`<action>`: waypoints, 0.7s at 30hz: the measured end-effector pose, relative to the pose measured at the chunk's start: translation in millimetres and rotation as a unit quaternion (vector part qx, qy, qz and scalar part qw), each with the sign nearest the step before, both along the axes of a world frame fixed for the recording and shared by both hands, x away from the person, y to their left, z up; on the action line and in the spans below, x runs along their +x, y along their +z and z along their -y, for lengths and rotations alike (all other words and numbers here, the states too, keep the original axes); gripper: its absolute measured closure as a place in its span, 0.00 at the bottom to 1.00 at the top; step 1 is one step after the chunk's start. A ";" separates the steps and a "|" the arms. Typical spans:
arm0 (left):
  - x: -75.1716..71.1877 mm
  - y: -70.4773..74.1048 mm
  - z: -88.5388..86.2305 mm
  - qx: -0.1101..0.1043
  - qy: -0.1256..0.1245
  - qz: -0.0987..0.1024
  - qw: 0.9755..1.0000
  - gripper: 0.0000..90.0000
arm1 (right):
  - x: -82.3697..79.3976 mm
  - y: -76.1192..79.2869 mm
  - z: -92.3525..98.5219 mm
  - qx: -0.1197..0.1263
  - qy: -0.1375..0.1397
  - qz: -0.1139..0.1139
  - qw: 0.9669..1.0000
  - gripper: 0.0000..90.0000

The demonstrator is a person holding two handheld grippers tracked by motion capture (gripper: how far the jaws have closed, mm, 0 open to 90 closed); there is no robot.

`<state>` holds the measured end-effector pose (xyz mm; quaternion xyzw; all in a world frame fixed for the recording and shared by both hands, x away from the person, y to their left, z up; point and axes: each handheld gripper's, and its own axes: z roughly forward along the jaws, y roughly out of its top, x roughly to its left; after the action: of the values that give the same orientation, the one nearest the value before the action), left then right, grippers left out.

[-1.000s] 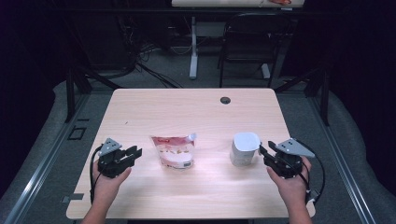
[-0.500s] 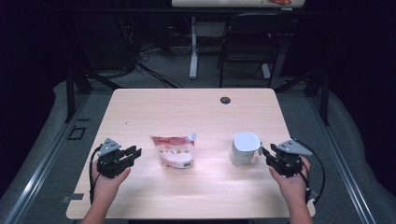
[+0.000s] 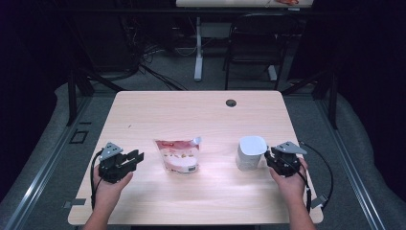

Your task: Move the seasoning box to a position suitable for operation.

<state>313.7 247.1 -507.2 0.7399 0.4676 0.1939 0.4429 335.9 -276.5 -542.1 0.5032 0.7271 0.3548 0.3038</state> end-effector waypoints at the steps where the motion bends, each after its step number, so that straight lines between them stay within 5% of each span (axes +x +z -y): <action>1: -0.2 0.0 -0.3 0.000 0.001 0.000 1.000 0.77 | 1.4 -1.2 -1.0 0.004 0.001 0.001 1.000 0.77; 21: 0.4 -0.1 -2.0 0.000 0.003 0.002 1.000 0.77 | -1.3 -2.5 -10.6 -0.022 0.006 0.003 1.000 0.89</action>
<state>314.1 249.1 -507.3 0.7380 0.4689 0.1968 0.4436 334.6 -265.9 -544.6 0.4914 0.7366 0.3419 0.3147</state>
